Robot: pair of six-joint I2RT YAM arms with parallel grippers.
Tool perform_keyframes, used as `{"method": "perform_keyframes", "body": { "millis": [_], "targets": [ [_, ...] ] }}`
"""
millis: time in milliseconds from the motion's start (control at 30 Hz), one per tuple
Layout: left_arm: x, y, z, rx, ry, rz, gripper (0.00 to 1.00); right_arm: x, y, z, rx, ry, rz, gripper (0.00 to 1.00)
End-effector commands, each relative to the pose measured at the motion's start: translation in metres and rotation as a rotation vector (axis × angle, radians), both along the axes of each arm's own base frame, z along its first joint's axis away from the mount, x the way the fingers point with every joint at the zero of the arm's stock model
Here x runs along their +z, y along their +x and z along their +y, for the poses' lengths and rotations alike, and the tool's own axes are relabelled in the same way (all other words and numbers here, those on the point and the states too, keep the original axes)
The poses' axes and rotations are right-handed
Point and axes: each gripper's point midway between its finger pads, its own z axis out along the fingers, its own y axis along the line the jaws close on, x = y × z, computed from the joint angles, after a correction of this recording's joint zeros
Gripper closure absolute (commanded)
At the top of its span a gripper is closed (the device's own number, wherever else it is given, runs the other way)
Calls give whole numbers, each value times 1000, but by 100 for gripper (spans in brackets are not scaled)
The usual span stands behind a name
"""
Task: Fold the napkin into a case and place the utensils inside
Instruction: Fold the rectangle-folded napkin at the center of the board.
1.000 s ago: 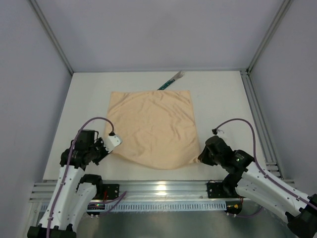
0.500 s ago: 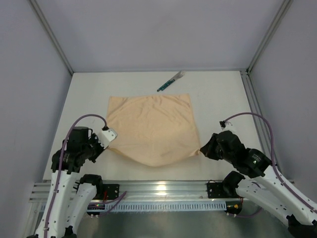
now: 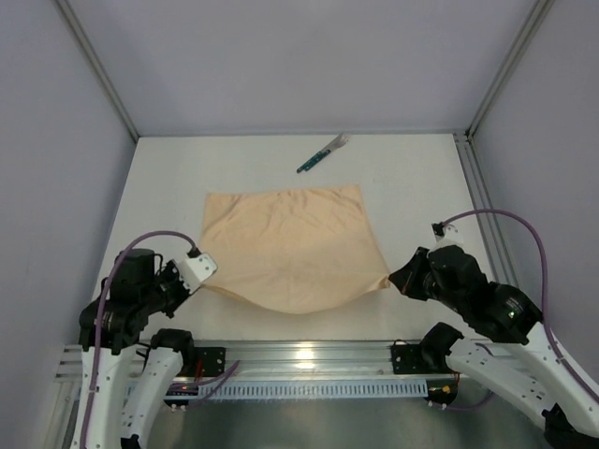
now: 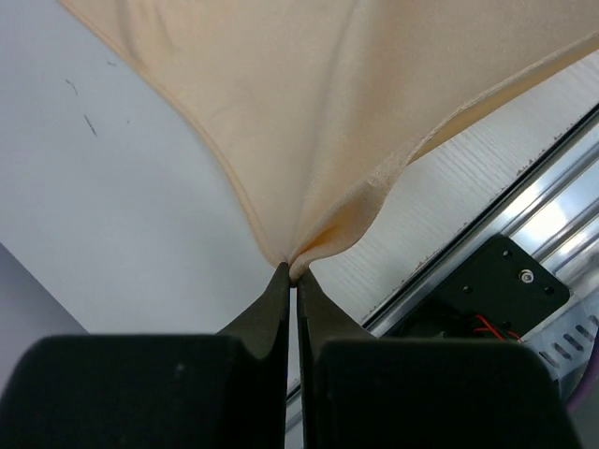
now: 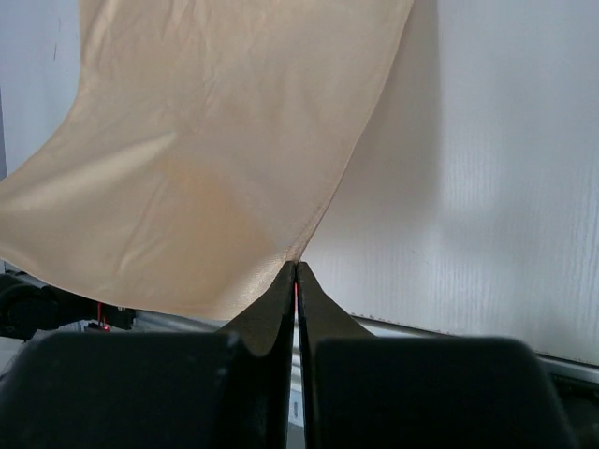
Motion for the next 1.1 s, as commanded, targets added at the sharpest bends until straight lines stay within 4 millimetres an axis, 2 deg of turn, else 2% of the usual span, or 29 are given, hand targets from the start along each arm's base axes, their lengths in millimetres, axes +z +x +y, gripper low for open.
{"method": "perform_keyframes", "body": {
  "millis": [0,67,133,167,200,233,300,333,400,433,500,533,567,600,633,667,700,733,767,800,833,900,933,1000,1033,1067],
  "targets": [
    [-6,-54,-6,-129,-2,87,100,-6,-21,-22,-18,-31,33,96],
    [-3,-52,-2,-95,6,70,100,0,-24,-23,-10,-25,22,96],
    [4,-40,-2,-43,-15,38,100,2,-22,-19,9,-30,23,96],
    [7,-31,0,-10,-15,23,100,9,-14,-12,18,-12,-7,96],
    [12,-13,-1,37,-39,-24,100,12,-8,-7,32,-11,-27,96],
    [14,-1,0,66,-42,-45,100,17,7,7,42,9,-63,96],
    [7,28,5,137,-27,-32,100,19,29,14,42,-44,-118,96],
    [14,49,4,170,-47,-75,100,16,50,23,34,-90,-123,97],
    [7,76,8,226,-27,-30,100,8,83,18,9,-152,-118,97],
    [12,95,8,244,-32,-66,100,0,108,25,2,-145,-105,96],
    [7,121,6,260,-31,-49,100,-10,141,14,-50,-109,-81,96],
    [10,136,3,261,-47,-76,100,-5,160,13,-74,-104,-114,96],
    [9,146,2,258,-47,-79,100,-27,177,8,-98,-142,-56,96],
    [0,158,7,280,-18,-64,100,-33,187,9,-99,-147,-39,97],
    [-3,168,8,294,-11,-73,100,-28,203,15,-95,-130,-51,96],
    [-1,184,10,307,-9,-105,100,-53,214,19,-86,-146,15,97],
    [-16,193,11,315,8,-64,100,-59,222,22,-79,-141,31,96],
    [-17,203,11,317,6,-61,100,-55,236,26,-83,-139,21,97],
    [-20,211,12,322,9,-62,100,-77,244,27,-84,-161,72,96],
    [-25,218,14,325,16,-55,100,-73,258,28,-92,-158,62,96],
    [-37,227,17,337,35,-26,100,-78,264,29,-94,-163,73,96],
    [-46,241,20,344,50,-27,100,-94,277,30,-96,-181,107,96],
    [-60,247,21,349,58,8,100,-98,281,30,-99,-185,113,96],
    [-65,259,20,345,53,11,100,-107,289,31,-104,-191,124,96],
    [-79,261,19,344,56,45,100,-110,290,32,-102,-193,128,96],
    [-80,265,19,346,57,47,100,-114,291,32,-101,-201,135,96]
  ]
}}
